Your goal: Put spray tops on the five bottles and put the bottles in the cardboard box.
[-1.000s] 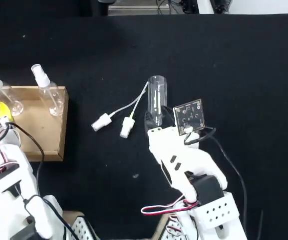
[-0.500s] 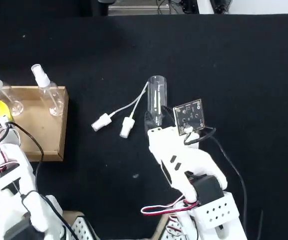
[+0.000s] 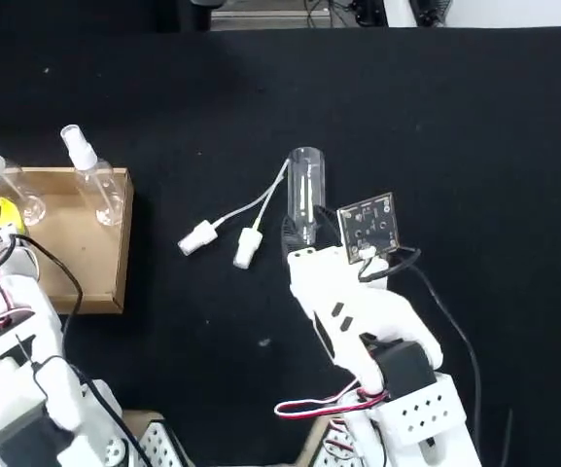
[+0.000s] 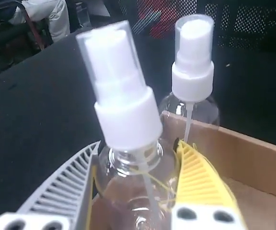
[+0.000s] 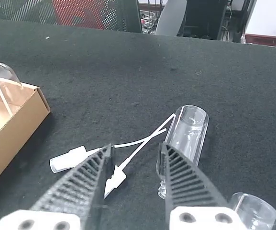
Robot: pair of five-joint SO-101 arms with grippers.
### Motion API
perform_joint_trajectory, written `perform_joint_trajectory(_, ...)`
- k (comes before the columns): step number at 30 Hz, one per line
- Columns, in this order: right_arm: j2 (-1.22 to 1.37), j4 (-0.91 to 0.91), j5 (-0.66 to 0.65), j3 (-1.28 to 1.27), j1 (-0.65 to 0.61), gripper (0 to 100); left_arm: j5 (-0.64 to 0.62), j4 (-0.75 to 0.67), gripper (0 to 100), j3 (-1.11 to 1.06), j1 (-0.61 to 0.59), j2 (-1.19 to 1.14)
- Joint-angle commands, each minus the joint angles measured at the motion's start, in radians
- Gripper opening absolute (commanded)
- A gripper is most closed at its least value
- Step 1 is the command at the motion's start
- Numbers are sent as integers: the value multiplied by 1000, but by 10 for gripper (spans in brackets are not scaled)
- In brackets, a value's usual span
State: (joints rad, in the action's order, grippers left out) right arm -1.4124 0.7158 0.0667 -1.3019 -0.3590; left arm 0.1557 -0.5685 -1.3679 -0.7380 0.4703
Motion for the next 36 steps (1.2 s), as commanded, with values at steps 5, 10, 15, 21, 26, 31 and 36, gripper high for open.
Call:
perform_joint_trajectory(5,-13,-26,-6,4,-3,128,-8,-26,30,111,-12,-58)
perform_joint_trajectory(10,-13,-28,-6,4,-3,128,-5,-26,32,116,-13,-72)
perform_joint_trajectory(15,-13,-28,-6,4,-2,128,0,-26,74,116,-13,-72)
perform_joint_trajectory(21,-13,-26,-6,4,-2,128,0,-26,202,114,-13,-74)
perform_joint_trajectory(26,-13,-26,-6,4,-2,128,0,-26,206,116,-13,-74)
perform_joint_trajectory(31,-13,-25,-6,4,-2,128,0,-26,208,116,-13,-74)
perform_joint_trajectory(36,-13,-23,-6,4,-2,128,-6,-26,264,114,-13,-74)
